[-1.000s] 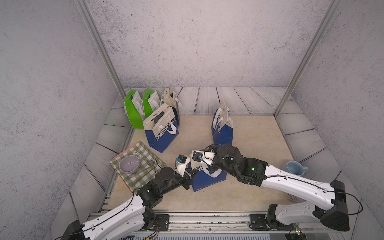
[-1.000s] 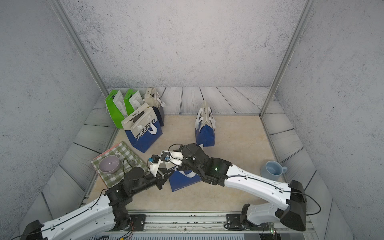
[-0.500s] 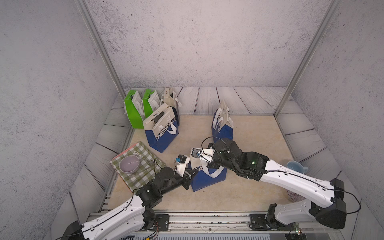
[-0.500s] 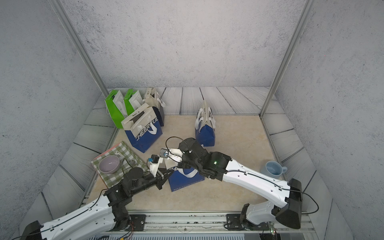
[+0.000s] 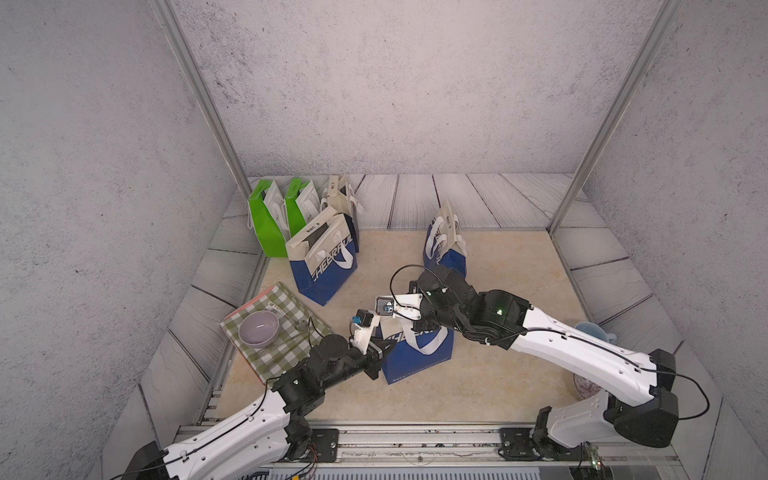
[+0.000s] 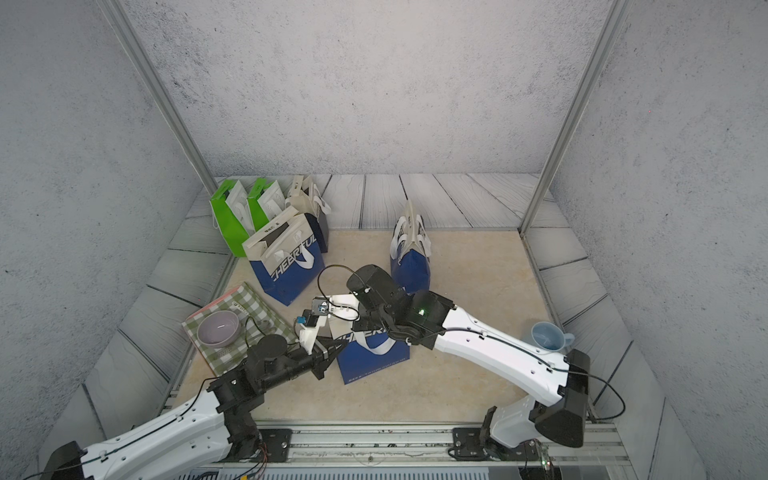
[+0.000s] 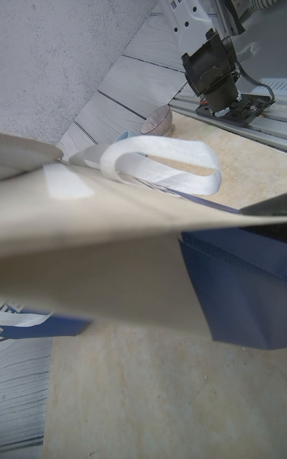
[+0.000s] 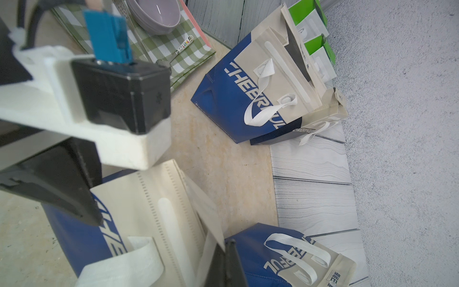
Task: Open the takeout bag
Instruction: Open the takeout bag at the center of the board.
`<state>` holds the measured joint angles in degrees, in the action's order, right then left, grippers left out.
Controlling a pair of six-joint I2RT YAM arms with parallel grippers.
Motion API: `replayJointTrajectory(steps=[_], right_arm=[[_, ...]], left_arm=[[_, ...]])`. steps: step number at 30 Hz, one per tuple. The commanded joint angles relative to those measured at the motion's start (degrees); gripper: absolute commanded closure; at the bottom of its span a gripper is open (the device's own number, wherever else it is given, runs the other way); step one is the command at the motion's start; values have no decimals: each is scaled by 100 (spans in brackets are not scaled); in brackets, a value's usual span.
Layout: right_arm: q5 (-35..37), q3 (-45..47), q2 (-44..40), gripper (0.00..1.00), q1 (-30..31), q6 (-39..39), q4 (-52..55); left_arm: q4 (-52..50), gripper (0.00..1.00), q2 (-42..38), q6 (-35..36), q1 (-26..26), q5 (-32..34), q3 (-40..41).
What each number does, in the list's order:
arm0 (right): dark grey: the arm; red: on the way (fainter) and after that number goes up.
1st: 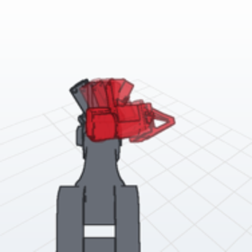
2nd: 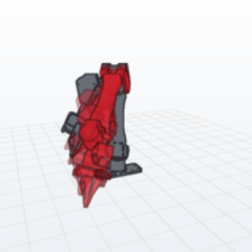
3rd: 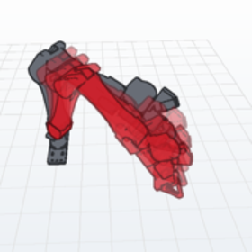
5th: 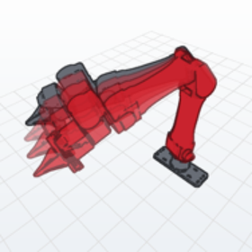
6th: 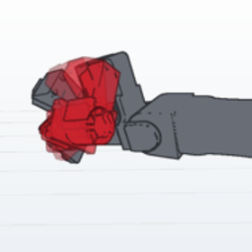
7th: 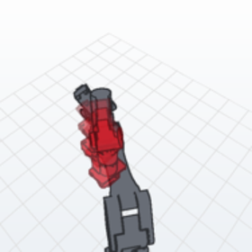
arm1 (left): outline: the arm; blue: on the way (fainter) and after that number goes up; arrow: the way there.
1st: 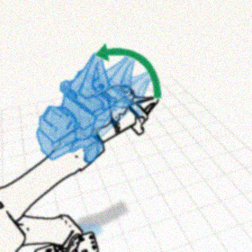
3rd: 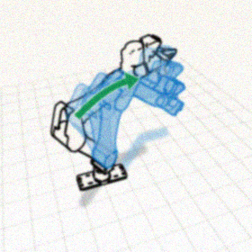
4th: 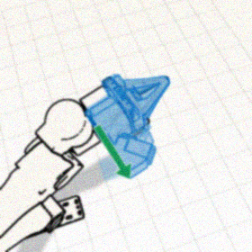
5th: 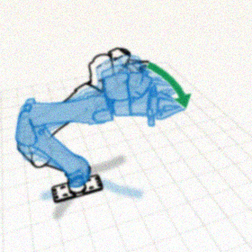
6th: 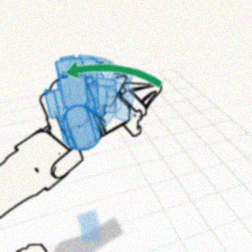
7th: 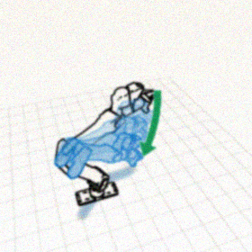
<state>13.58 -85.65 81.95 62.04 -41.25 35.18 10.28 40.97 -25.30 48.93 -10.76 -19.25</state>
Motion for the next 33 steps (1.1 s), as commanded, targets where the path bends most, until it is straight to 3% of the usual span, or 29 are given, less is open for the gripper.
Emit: replayJointTrajectory(steps=[1, 16, 33], right_arm=[[157, -312, -14, 100, -67, -174, -133], [162, -851, 222, 100, -78, -903, 429], [-138, -1744, 613, 100, -78, -1070, 1660]], left_arm=[[-184, 100, -1, 111, 24, -93, 23], [-228, 100, 16, 148, 27, -127, 35], [-273, 100, -45, 150, 24, -136, 55]])
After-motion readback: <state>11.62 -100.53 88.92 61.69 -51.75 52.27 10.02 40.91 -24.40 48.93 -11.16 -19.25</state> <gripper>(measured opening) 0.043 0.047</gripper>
